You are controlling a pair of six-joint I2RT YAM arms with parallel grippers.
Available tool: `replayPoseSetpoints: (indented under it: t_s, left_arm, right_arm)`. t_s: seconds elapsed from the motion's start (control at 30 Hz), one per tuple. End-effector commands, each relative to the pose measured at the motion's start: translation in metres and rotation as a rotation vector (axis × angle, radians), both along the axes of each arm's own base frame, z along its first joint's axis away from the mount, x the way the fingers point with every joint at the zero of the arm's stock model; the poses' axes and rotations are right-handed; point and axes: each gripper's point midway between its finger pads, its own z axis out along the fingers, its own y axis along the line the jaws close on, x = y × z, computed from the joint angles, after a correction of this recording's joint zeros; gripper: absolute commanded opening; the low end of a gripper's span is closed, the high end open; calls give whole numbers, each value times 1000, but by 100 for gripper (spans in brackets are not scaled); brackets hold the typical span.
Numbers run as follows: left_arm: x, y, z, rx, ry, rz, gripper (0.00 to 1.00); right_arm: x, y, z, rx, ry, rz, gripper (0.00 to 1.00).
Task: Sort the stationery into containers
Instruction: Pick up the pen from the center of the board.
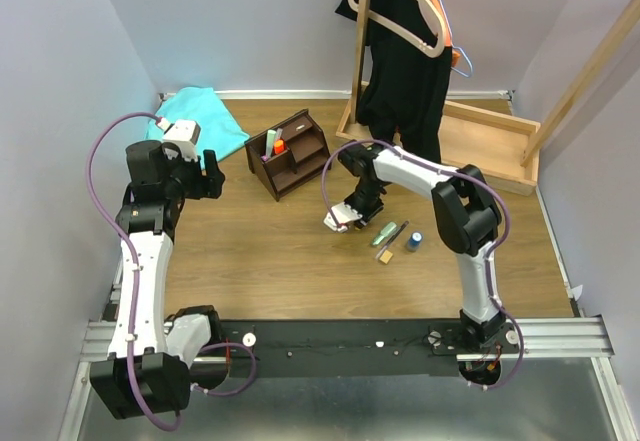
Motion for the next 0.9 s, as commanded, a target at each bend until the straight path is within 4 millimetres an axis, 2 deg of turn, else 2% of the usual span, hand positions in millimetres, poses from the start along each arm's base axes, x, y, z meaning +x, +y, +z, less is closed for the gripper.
replayPoseSetpoints:
  t_s: [0.0, 0.13, 0.17, 0.23, 0.27, 0.37, 0.4, 0.5, 0.53, 0.57, 0.6, 0.63, 0.67, 0.7, 0.73, 0.77, 0.8, 0.83, 0.87]
  left_arm:
    - [1, -1, -3, -25, 0, -9, 78]
    - [2, -2, -6, -30, 2, -13, 78]
    - [2, -3, -8, -31, 6, -16, 78]
    - [4, -2, -11, -32, 10, -16, 78]
    - [4, -3, -15, -35, 20, -20, 78]
    - [6, -5, -18, -43, 24, -32, 78]
    - [7, -6, -19, -45, 25, -35, 78]
    - [11, -7, -21, -58, 27, -40, 78]
    - [13, -8, -22, -74, 30, -33, 78]
    - [13, -7, -27, -79, 43, -27, 78]
    - [14, -7, -28, -90, 48, -18, 78]
    - [15, -7, -29, -91, 45, -13, 78]
    - [15, -6, -32, -97, 55, -6, 78]
    - [15, -6, -33, -98, 57, 2, 78]
    - [15, -5, -35, -99, 64, 6, 78]
    - [15, -4, -37, -97, 68, 10, 78]
    - [16, -3, -37, -96, 71, 14, 78]
    - [16, -3, -38, -96, 73, 16, 79]
    - [16, -2, -38, -97, 74, 18, 79]
  right_arm:
    - [-8, -13, -22, -50, 9, 3, 35]
    - [-18, -18, -34, -67, 17, -33, 21]
    - [-23, -20, -36, -72, 26, -54, 13]
    - [-19, -13, -28, -40, 3, -80, 6]
    - [-13, -3, -18, 4, -6, -120, 1]
    - [-4, 26, 22, 130, 8, -230, 1]
    - [10, 45, 49, 202, -15, -258, 1]
    - [13, 78, 102, 351, 81, -404, 1]
    - [24, 95, 137, 448, 65, -427, 1]
    - [17, 107, 156, 509, 151, -503, 1]
    - [18, 115, 173, 563, 176, -529, 1]
    - [27, 129, 193, 655, 168, -542, 1]
    - [21, 137, 215, 711, 253, -629, 1]
    - [23, 143, 229, 766, 277, -655, 1]
    - [34, 157, 256, 889, 254, -638, 1]
    - [29, 161, 256, 903, 349, -710, 1]
    - [30, 165, 272, 959, 366, -720, 1]
    - [41, 175, 294, 1071, 347, -693, 1]
    - [41, 178, 295, 1085, 417, -749, 1]
